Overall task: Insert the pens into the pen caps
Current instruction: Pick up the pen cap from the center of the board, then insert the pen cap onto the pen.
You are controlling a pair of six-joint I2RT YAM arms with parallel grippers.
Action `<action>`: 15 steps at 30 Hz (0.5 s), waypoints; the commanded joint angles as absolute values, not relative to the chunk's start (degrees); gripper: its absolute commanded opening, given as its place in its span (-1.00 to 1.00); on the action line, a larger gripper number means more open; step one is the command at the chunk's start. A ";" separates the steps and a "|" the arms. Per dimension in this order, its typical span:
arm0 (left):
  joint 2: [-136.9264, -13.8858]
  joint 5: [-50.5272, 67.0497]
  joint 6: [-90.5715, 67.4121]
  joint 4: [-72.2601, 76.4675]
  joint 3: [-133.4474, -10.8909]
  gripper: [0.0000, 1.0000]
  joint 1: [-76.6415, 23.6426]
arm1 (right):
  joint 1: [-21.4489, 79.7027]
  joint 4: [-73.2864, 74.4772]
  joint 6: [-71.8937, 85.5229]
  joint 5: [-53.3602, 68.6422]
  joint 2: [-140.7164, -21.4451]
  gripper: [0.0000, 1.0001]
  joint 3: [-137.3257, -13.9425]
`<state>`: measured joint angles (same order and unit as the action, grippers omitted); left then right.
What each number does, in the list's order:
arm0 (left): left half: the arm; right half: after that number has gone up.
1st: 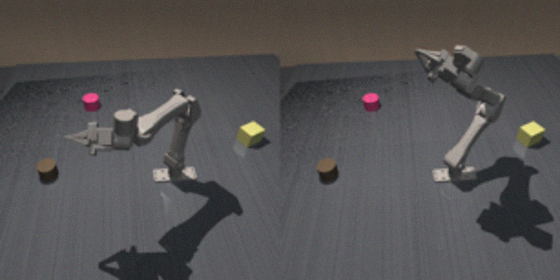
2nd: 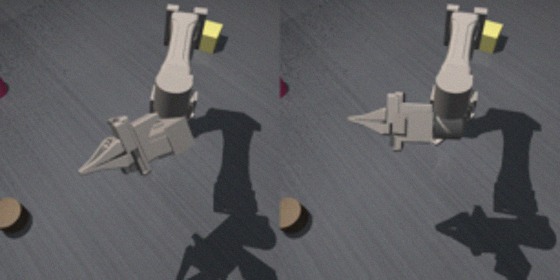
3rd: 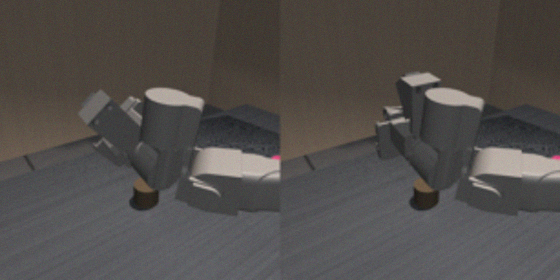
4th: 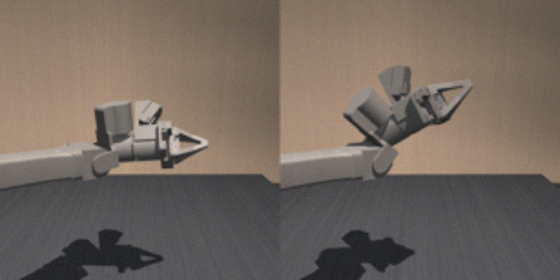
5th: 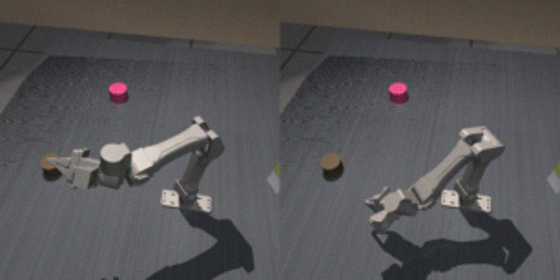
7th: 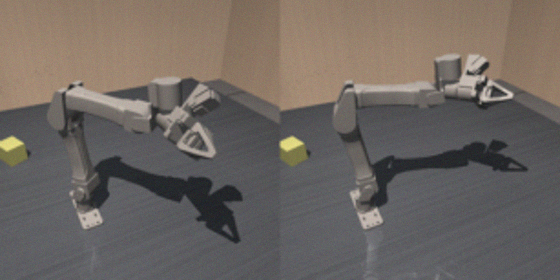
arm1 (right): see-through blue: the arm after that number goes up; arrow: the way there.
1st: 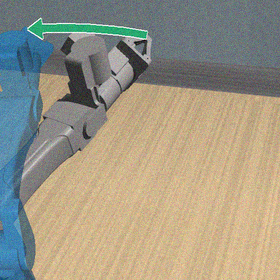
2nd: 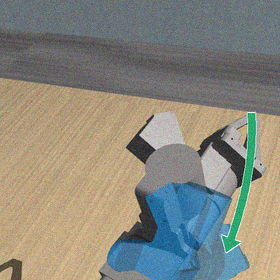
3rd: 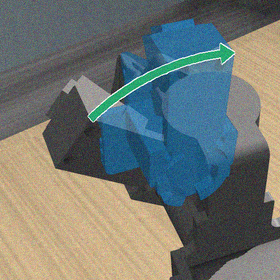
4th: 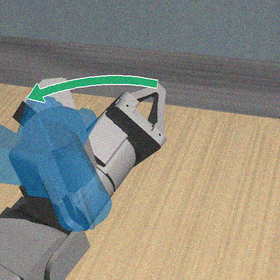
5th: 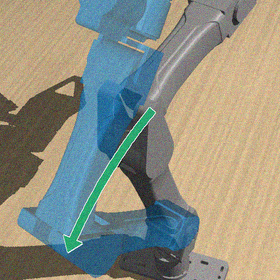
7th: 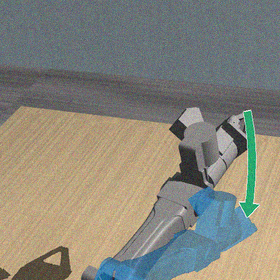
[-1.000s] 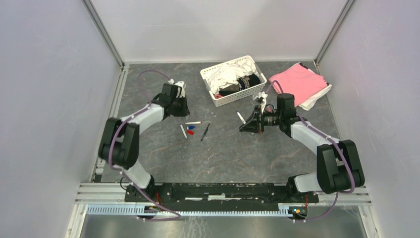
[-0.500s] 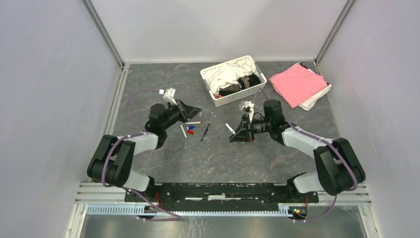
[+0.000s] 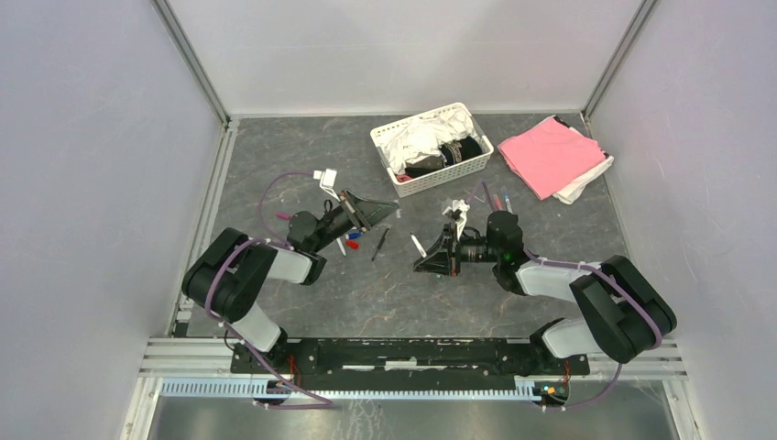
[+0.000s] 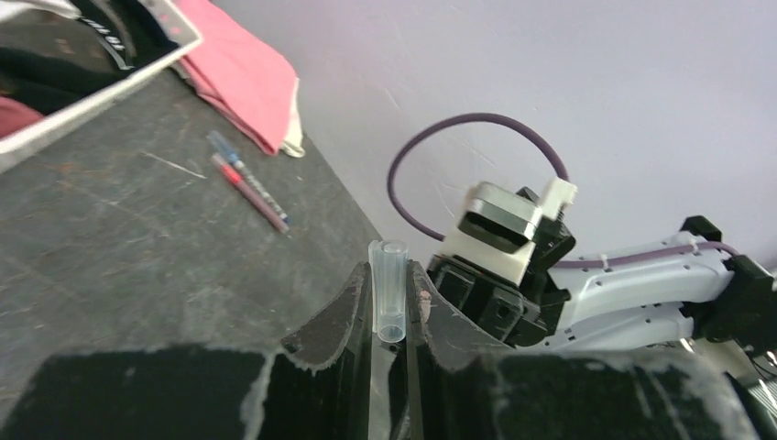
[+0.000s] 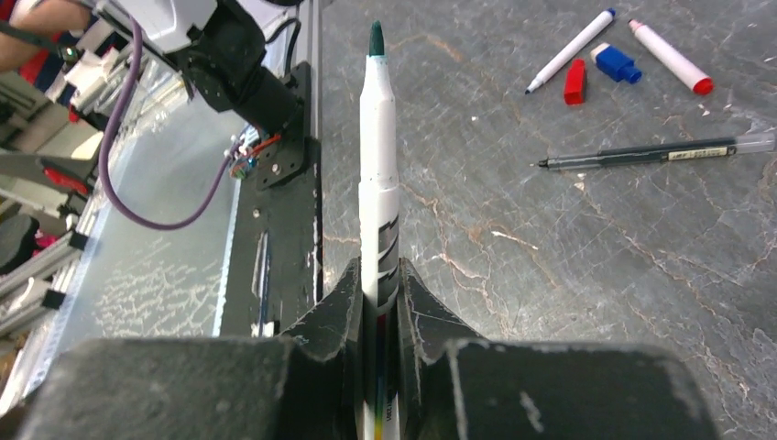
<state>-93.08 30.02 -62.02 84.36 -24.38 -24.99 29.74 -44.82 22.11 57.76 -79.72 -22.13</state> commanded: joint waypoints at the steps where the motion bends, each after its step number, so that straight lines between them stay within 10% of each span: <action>1: -92.39 26.76 -59.22 99.58 -26.15 -0.95 -29.33 | 29.96 -56.47 29.70 53.42 -78.76 -1.00 -20.92; 15: -88.65 18.85 -51.37 99.62 -25.28 -0.95 -34.88 | 30.06 -60.21 34.89 51.94 -77.90 -1.00 -19.67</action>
<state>-90.85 21.89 -56.01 85.84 -24.82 -34.24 29.80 -55.94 33.23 52.40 -79.22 -20.08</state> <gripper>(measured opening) 0.221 0.146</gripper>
